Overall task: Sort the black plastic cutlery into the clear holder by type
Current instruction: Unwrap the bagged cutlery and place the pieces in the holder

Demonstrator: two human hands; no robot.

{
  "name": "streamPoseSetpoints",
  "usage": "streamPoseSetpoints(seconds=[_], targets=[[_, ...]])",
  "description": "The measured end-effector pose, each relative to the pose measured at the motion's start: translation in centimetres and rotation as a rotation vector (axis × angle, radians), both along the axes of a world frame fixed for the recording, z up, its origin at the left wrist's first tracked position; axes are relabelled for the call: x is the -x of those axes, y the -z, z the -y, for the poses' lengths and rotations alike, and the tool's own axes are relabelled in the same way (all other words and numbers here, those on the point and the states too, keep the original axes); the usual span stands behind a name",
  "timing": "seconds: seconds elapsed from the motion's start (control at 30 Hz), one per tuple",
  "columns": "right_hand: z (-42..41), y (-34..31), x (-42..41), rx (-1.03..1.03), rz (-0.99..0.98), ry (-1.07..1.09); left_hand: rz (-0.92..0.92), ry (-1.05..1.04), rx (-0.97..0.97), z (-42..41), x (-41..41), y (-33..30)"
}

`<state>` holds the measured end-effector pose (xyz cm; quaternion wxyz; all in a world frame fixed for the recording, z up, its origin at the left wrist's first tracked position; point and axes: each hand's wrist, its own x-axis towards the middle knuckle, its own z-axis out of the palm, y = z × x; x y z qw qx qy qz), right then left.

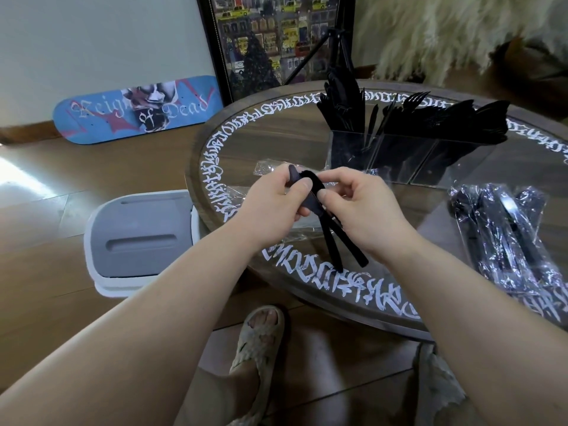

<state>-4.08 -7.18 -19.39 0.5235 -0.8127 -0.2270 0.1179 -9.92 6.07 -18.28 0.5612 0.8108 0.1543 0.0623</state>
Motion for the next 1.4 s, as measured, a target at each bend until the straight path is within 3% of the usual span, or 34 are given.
streamPoseSetpoints(seconds=[0.23, 0.53, 0.9, 1.03, 1.4], targets=[[0.4, 0.1, -0.4, 0.026, -0.001, 0.153, 0.128, -0.146, -0.093, -0.1, -0.4, -0.3], [4.3, -2.8, 0.6, -0.021, 0.175, 0.362, 0.278, -0.239, -0.137, 2.3, 0.2, -3.2], [7.6, -8.8, -2.0, -0.081, 0.338, 0.484, 0.627, -0.311, -0.327, 2.9, -3.9, -10.4], [8.0, -7.4, -2.6, -0.108, 0.306, 0.522, 0.568, -0.256, -0.478, 2.9, -6.3, -10.3], [9.1, -5.0, -4.3, -0.134, 0.148, 0.447, 0.198, -0.097, -1.084, 3.1, -10.0, -5.5]])
